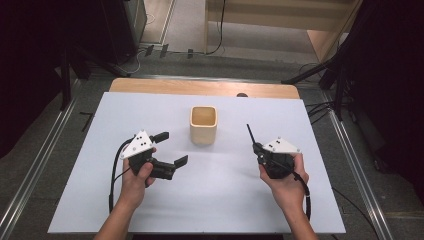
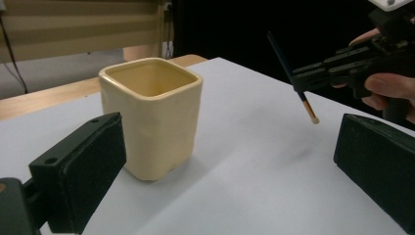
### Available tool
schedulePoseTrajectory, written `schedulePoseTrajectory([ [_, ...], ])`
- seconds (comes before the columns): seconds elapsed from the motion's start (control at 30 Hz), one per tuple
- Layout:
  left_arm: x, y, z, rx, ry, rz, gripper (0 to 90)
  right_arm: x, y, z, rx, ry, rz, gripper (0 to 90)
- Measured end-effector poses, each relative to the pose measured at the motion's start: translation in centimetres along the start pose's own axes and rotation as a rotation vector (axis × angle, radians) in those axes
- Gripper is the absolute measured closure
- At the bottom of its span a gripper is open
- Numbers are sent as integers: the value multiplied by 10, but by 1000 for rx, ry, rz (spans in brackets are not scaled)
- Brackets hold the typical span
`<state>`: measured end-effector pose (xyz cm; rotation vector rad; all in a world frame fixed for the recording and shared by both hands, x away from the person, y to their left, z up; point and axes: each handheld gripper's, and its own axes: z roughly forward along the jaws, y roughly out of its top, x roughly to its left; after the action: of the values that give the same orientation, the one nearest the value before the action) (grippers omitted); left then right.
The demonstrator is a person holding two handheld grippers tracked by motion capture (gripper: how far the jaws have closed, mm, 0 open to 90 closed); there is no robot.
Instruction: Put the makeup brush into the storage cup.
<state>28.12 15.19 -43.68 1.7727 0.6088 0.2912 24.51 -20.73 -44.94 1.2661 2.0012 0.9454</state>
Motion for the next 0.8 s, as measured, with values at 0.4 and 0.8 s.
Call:
schedulePoseTrajectory([
  [0.4, -11, 1, 13, 73, -40, -2, 68, 10, -2, -6, -27, -10, -124, 849],
  [0.8, -17, 0, 23, 114, -77, -4, 99, 20, -1, -8, -52, 5, -157, 849],
])
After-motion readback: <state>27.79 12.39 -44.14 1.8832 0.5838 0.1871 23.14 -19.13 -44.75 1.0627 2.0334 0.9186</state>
